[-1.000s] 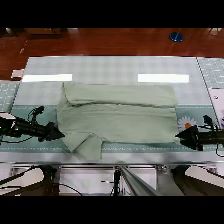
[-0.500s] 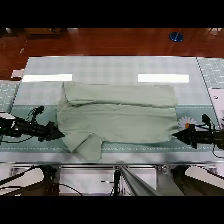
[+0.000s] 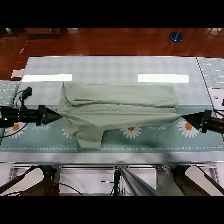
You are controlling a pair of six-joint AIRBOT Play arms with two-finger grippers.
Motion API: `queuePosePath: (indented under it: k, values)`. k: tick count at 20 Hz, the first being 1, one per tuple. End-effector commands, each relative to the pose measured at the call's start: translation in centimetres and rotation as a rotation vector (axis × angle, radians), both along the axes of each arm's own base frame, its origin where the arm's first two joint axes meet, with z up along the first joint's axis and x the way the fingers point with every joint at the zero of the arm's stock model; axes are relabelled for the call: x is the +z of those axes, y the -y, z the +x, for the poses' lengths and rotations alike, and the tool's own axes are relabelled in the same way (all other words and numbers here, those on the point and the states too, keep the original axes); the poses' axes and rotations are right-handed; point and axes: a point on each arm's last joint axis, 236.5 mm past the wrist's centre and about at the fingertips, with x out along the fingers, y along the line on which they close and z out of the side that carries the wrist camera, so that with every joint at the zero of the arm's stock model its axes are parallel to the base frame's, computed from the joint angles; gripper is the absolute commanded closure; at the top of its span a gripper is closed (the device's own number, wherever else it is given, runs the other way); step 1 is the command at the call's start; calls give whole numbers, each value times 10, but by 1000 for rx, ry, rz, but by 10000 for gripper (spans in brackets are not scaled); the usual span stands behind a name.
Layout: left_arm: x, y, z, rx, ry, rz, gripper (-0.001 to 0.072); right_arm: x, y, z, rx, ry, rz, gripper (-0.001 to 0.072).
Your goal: Fold the shirts.
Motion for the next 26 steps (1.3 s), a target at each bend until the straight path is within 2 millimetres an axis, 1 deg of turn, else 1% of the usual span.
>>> queuePosePath:
  k: [1, 3, 4, 6, 9, 11, 14, 17, 19, 21, 23, 26]
  values:
    - [35, -4, 21, 21, 97, 3, 685, 34, 12, 22, -45, 104, -26, 685]
    - [44, -4, 35, 69, 135, -22, 685, 37, 23, 33, -80, 125, -69, 685]
    - [49, -6, 46, 114, 162, -34, 685, 38, 25, 41, -89, 132, -103, 686]
    - [56, -13, 65, 187, 201, -44, 685, 38, 24, 62, -99, 152, -176, 686]
    - [56, -13, 78, 168, 211, -38, 685, 44, 16, 94, -99, 187, -259, 686]
    - [53, -16, 94, 164, 211, -32, 685, 46, 13, 113, -90, 195, -267, 686]
    - [47, -21, 126, 138, 203, -39, 685, 42, 21, 135, -89, 159, -230, 686]
    - [31, -15, 152, 105, 151, -67, 685, 21, 22, 147, -67, 107, -193, 686]
    - [15, -7, 166, 79, 105, -90, 685, 0, 18, 153, -60, 71, -197, 686]
    - [-1, -2, 178, 63, 74, -101, 684, -21, 15, 163, -68, 48, -214, 686]
    - [-13, -3, 188, 62, 57, -106, 684, -39, 22, 174, -114, 29, -231, 686]
    - [-28, -11, 199, 67, 46, -98, 684, -55, 34, 185, -178, 14, -243, 686]
